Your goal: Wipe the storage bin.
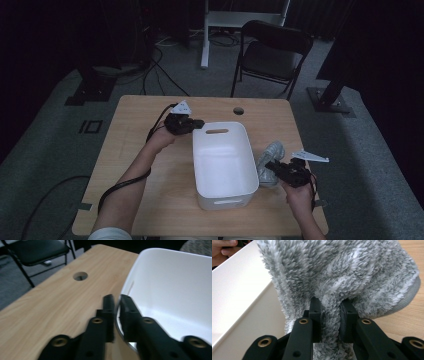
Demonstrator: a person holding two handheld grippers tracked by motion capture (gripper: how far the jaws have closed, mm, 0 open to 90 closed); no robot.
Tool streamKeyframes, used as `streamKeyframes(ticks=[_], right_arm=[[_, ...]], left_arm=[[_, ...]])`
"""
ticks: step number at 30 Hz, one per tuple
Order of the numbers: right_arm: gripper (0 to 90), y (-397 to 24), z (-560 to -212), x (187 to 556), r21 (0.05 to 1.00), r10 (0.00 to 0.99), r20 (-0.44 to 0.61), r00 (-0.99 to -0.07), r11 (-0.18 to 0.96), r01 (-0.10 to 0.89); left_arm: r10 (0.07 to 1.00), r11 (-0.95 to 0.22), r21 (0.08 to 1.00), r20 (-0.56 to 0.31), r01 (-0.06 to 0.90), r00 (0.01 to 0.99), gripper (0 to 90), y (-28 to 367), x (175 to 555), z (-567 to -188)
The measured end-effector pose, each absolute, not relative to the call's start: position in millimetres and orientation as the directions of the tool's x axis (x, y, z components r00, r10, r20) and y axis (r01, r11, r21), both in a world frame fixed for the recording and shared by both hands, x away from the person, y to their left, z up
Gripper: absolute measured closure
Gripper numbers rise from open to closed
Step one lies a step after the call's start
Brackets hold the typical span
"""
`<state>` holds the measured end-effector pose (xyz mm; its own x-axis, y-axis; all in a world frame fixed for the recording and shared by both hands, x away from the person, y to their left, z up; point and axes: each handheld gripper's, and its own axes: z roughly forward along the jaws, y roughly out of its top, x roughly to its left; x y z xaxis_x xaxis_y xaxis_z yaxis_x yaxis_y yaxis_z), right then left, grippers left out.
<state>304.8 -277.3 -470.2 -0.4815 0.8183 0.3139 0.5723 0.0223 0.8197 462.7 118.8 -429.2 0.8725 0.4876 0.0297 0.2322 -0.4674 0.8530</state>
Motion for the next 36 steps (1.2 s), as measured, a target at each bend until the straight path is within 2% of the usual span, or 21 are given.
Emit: streamKeyframes(ticks=[2,5,8,21,23,25,27,28,31,36], right_arm=[[75.7,-276.6,-470.5,304.8,0.818,0.818,0.315,-0.481,0.022,0.574],[75.7,-276.2,-470.8,304.9,0.818,0.818,0.314,-0.482,0.025,0.574],[75.7,-276.7,-471.5,305.0,0.817,0.818,0.313,-0.482,0.027,0.576],[75.8,-280.5,-469.1,304.4,0.823,0.826,0.309,-0.471,0.017,0.569],[75.7,-280.9,-469.0,304.1,0.821,0.826,0.312,-0.469,0.013,0.571],[75.7,-280.8,-469.0,304.1,0.822,0.827,0.309,-0.469,0.016,0.570],[75.7,-280.7,-469.0,304.1,0.822,0.827,0.310,-0.469,0.016,0.570],[75.8,-280.5,-469.4,303.9,0.822,0.826,0.311,-0.471,0.016,0.570],[75.7,-281.3,-469.6,304.1,0.821,0.826,0.312,-0.470,0.014,0.571],[75.7,-282.8,-469.2,303.8,0.822,0.828,0.310,-0.467,0.013,0.569]], left_arm=[[0.486,-0.454,0.860,0.018,0.235,0.874,75.1,117.3,465.0,-429.5],[0.478,-0.455,0.859,0.012,0.236,0.878,74.3,113.7,466.9,-430.6],[0.474,-0.466,0.855,0.024,0.228,0.880,80.3,109.8,466.8,-431.0],[0.481,-0.464,0.849,0.003,0.252,0.877,85.6,123.8,457.8,-429.9],[0.483,-0.468,0.851,0.020,0.239,0.875,84.3,122.8,457.5,-430.2],[0.481,-0.472,0.849,0.023,0.236,0.877,77.6,120.6,458.5,-430.6],[0.483,-0.475,0.847,0.024,0.239,0.875,75.7,119.1,459.2,-431.0],[0.467,-0.508,0.829,0.037,0.235,0.883,71.6,113.0,460.0,-433.3],[0.481,-0.508,0.827,0.040,0.241,0.876,82.4,111.3,460.1,-434.3],[0.486,-0.494,0.830,0.015,0.261,0.874,85.2,117.7,457.0,-434.9]])
